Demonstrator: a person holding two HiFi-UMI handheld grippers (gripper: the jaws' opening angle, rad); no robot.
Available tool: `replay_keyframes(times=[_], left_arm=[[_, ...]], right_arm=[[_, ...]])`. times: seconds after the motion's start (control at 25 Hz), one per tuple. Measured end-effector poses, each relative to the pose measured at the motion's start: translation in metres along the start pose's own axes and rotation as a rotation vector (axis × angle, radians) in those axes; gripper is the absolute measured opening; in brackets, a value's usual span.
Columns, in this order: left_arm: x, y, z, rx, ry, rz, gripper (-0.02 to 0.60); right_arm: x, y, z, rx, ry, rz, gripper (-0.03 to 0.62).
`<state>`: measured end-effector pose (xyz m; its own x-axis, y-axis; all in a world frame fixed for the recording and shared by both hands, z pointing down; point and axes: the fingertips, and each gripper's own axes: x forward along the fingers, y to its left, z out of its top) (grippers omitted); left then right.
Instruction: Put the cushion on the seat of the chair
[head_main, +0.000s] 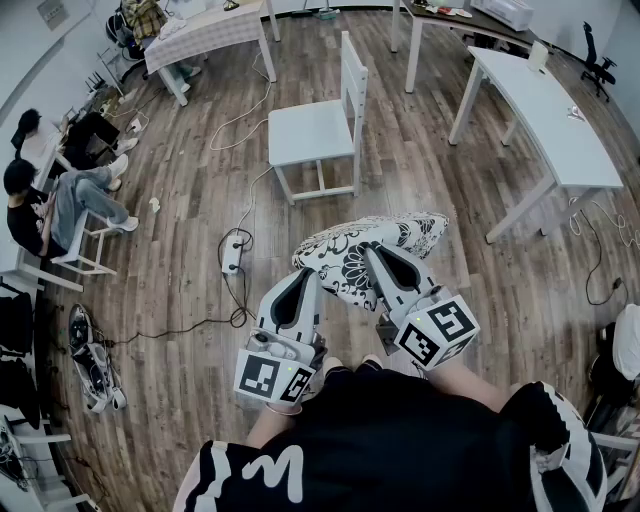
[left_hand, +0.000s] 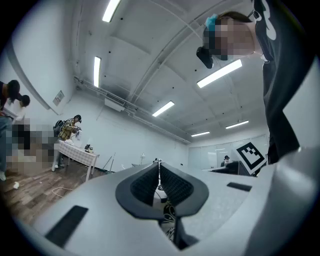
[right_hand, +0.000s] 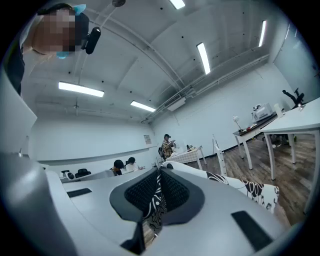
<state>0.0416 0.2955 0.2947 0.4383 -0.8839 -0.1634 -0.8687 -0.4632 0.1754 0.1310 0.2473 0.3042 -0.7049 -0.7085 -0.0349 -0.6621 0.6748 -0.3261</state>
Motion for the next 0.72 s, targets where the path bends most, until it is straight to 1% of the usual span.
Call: replay_keyframes(times=[0.12, 0.24, 0.44, 0.72], left_arm=[[0.0, -0.003, 0.003, 0.012, -0.01, -0.004, 0.014], [-0.003, -0.006, 0.005, 0.021, -0.019, -0.005, 0.014], [-0.007, -0.003, 0.005, 0.011, -0.022, -0.001, 0.014], [-0.014, 0.002, 0.003, 0.007, -0.027, -0.012, 0.014]], right_arm=[[-0.001, 0.002, 0.001, -0.027, -0.002, -0.001, 0.035], [-0.004, 0.002, -0.001, -0.018, -0.003, 0.001, 0.035], [-0.003, 0.004, -0.002, -0.011, -0.001, -0.002, 0.035], [-0.003, 0.011, -0.007, -0.053, -0.002, -0.023, 0.035]])
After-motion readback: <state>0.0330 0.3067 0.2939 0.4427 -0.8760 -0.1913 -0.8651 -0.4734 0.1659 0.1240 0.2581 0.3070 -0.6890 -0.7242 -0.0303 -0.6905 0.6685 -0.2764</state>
